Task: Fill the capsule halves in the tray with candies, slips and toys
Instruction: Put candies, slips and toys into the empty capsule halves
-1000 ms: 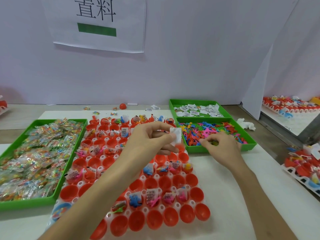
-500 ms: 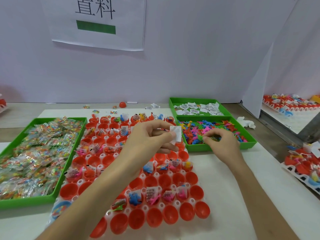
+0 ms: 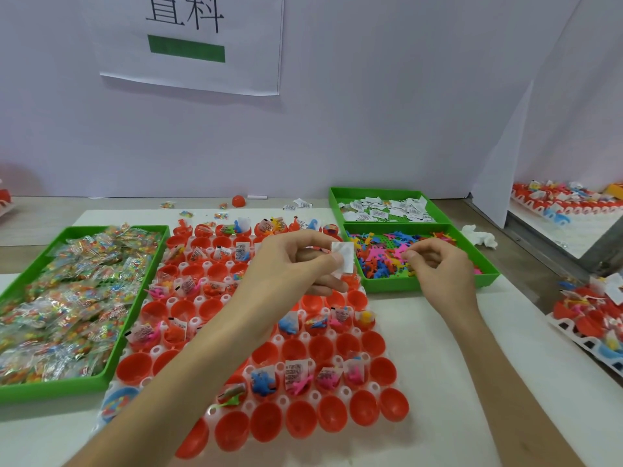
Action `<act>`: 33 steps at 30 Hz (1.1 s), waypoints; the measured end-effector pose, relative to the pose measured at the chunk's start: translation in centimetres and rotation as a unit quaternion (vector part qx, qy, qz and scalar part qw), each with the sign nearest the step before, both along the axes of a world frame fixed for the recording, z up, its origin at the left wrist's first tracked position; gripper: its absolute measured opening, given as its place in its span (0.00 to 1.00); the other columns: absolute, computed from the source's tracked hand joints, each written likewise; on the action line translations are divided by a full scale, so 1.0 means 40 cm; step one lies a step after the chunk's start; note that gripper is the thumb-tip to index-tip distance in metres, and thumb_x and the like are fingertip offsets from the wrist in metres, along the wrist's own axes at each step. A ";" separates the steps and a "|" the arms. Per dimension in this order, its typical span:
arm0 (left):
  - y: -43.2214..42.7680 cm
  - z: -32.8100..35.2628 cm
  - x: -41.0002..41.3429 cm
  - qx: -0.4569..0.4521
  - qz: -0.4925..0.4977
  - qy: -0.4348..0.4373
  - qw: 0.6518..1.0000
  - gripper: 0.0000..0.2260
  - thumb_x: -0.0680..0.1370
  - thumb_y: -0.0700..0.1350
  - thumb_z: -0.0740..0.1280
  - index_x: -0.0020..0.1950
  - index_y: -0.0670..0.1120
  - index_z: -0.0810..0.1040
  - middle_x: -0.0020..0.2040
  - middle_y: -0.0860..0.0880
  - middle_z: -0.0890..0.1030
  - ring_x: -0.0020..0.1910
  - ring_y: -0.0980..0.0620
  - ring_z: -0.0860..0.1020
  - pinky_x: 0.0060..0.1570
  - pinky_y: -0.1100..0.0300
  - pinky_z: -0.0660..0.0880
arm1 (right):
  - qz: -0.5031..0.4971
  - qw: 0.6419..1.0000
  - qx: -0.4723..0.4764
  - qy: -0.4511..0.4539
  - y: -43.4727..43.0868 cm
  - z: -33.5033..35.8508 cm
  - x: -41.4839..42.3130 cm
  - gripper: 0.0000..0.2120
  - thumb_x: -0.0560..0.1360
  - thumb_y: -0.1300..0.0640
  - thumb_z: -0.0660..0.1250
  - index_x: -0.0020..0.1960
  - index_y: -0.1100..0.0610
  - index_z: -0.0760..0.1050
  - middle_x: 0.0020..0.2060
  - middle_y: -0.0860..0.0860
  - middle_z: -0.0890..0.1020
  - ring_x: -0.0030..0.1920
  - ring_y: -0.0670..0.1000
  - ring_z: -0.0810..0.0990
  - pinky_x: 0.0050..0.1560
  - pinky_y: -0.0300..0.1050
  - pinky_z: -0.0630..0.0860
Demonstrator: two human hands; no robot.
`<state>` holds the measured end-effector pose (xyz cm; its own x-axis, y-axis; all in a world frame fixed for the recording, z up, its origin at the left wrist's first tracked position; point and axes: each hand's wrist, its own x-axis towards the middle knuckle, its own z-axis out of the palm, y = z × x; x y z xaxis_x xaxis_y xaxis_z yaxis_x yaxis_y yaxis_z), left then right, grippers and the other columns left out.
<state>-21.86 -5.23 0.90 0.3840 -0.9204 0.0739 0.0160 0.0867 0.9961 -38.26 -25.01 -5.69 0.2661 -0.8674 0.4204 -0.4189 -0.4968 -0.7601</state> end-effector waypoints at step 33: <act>0.001 -0.001 -0.001 0.010 -0.002 0.006 1.000 0.05 0.79 0.38 0.70 0.52 0.47 0.80 0.36 0.49 0.86 0.37 0.50 0.86 0.41 0.62 0.83 | -0.102 0.975 0.003 0.200 -0.015 -0.006 0.043 0.03 0.74 0.56 0.72 0.44 0.52 0.78 0.49 0.54 0.81 0.47 0.55 0.78 0.53 0.53 0.76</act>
